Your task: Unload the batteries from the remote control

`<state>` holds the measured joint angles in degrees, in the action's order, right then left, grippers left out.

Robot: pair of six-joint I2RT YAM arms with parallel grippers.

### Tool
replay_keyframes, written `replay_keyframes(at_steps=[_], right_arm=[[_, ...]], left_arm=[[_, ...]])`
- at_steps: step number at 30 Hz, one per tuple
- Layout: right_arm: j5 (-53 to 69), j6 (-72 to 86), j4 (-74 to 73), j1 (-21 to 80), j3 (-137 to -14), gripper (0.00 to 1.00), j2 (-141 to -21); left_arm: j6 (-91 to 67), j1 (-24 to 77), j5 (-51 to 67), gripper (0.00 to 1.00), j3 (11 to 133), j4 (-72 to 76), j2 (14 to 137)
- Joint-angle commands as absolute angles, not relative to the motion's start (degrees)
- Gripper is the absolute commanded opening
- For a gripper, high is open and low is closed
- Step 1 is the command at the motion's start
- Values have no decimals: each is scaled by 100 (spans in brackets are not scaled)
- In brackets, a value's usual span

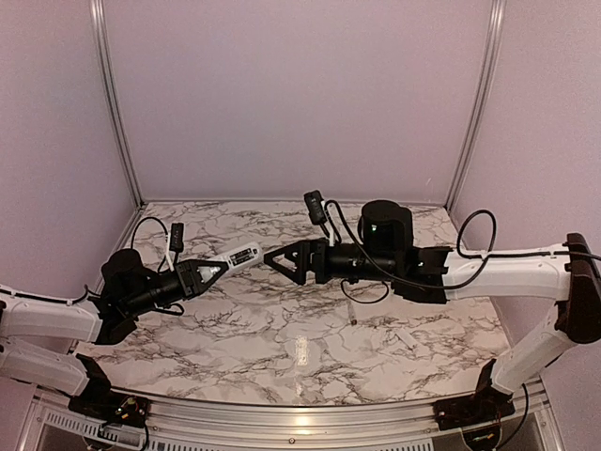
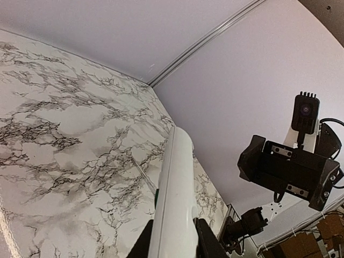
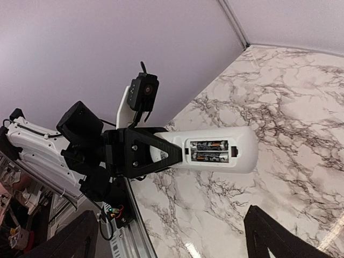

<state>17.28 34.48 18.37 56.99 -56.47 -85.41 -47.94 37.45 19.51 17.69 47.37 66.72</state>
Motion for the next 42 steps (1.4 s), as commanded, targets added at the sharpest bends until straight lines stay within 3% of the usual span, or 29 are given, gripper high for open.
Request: replay_keyframes(at_steps=[1,6,14,32,42], right_arm=[[159,2989,875,5722,-5362,93,-8118],[-955,2823,337,5726,-5125,93,-7825],[-1744,2733,23,5726,-4681,94,-7445],[-2151,2614,52,5718,-4207,96,-7209],[-2208,2637,18,5723,-4041,97,-6997]], left_arm=[[-4617,3760,1686,0,1946,4364,6553],[-4619,3760,1630,0,2076,4311,6861],[-4919,3769,1991,0,2301,4846,7961],[-5863,4679,2205,0,2675,6873,10657],[-5964,4917,2161,0,2948,6807,11212]])
